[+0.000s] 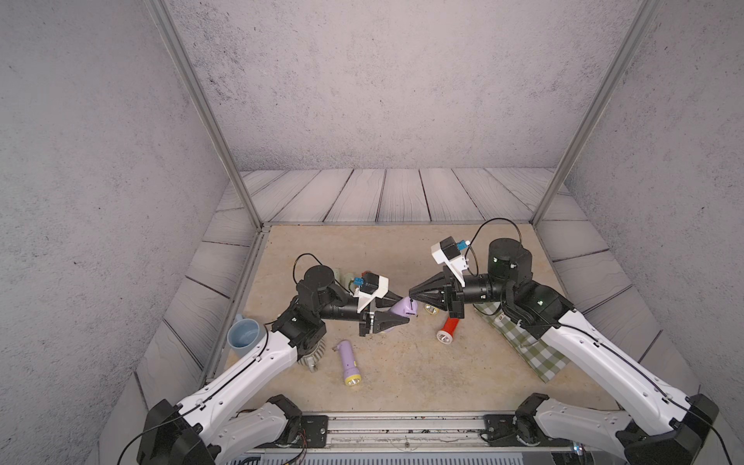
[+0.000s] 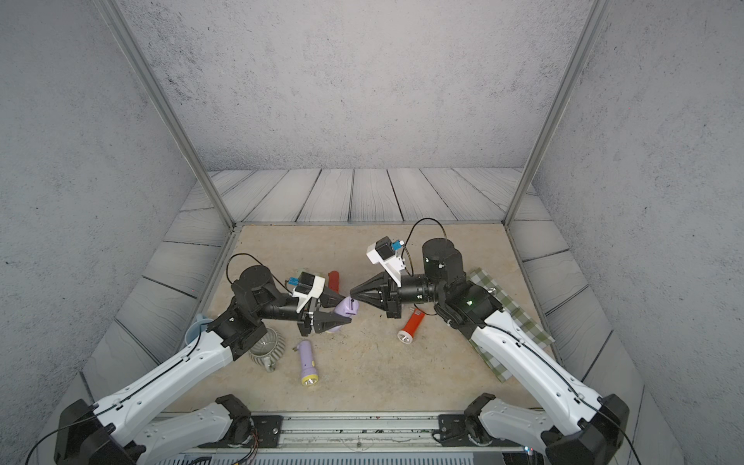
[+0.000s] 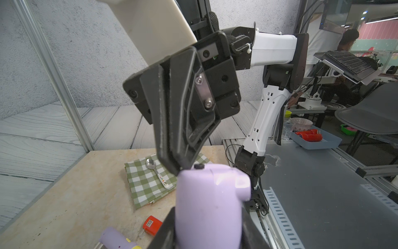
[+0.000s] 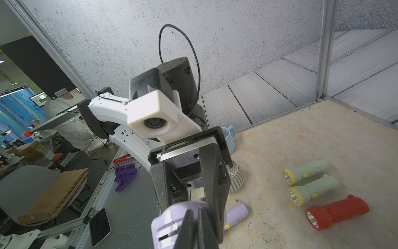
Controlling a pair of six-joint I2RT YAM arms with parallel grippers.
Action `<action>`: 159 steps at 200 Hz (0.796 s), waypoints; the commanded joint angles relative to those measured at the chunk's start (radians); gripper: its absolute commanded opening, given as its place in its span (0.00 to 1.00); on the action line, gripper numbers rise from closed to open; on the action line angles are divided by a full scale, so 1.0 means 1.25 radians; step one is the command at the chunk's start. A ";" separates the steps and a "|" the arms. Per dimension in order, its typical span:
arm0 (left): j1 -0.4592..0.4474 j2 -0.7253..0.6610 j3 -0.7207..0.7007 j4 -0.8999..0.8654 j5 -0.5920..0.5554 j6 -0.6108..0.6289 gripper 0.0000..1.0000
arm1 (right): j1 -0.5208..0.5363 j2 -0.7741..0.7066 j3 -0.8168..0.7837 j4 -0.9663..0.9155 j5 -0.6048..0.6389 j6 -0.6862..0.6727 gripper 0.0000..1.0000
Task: Close the plug at the bottom of the flashlight
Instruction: Close the plug of the flashlight.
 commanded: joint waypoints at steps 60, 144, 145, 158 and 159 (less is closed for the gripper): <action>-0.005 0.013 0.055 0.024 -0.090 -0.017 0.00 | -0.002 -0.101 -0.038 -0.081 0.539 -0.015 0.11; -0.004 0.151 0.164 -0.079 -0.517 -0.216 0.00 | -0.003 -0.158 -0.117 -0.225 0.715 0.068 0.17; -0.005 0.154 0.166 -0.082 -0.525 -0.219 0.00 | -0.003 -0.160 -0.118 -0.225 0.715 0.069 0.17; -0.004 0.185 0.196 -0.131 -0.623 -0.271 0.00 | -0.004 -0.178 -0.142 -0.227 0.722 0.085 0.19; -0.004 0.187 0.200 -0.136 -0.631 -0.274 0.00 | -0.004 -0.180 -0.143 -0.228 0.723 0.085 0.19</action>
